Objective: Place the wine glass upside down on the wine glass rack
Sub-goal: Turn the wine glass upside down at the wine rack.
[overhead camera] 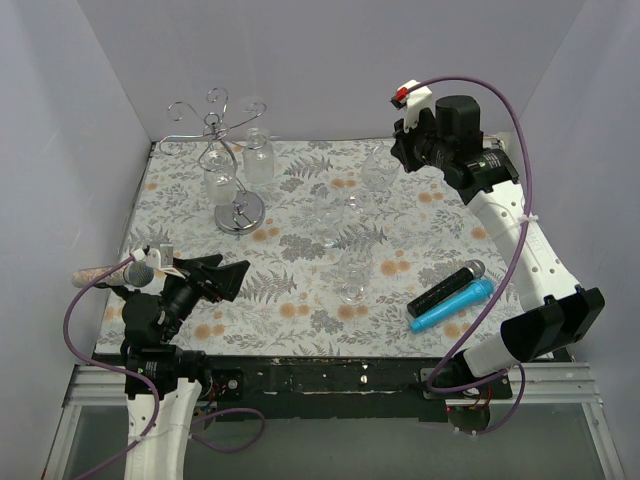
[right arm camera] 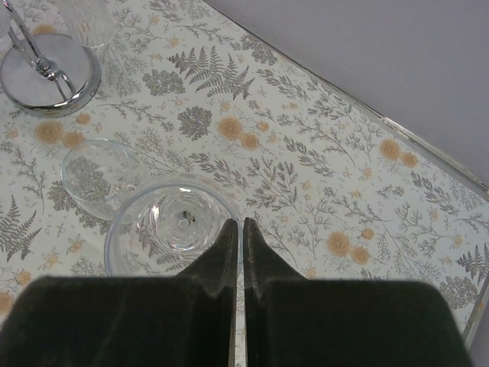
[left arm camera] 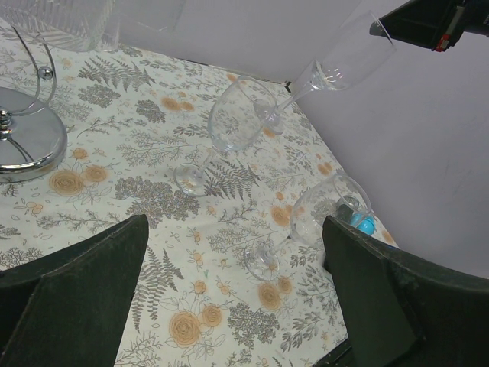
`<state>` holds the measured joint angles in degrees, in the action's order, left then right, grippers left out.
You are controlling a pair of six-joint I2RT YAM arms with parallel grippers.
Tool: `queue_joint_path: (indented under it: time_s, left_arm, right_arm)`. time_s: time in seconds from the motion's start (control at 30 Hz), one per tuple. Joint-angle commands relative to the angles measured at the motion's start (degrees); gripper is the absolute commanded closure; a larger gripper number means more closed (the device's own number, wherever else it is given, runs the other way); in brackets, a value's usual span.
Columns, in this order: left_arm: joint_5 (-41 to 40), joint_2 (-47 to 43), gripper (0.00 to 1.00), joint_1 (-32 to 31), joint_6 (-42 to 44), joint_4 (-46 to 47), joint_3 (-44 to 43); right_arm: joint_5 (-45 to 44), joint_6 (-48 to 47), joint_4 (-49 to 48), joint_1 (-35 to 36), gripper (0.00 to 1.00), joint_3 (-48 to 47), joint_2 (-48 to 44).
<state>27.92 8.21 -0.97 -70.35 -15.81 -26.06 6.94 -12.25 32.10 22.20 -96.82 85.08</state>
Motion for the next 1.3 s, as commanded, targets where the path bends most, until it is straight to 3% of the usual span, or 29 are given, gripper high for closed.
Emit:
queue_joint_path:
  time_s: [0.0, 1.27]
  left_arm:
    - [0.73, 0.76, 0.02, -0.26, 0.21, 0.78, -0.13]
    - [1.35, 1.64, 0.02, -0.26, -0.58, 1.14, -0.04]
  right_arm:
    - [1.41, 0.65, -3.53, -0.14, 0.99, -1.36, -3.08]
    - [5.89, 1.88, -2.04, -0.22, 0.99, -4.79, -4.04]
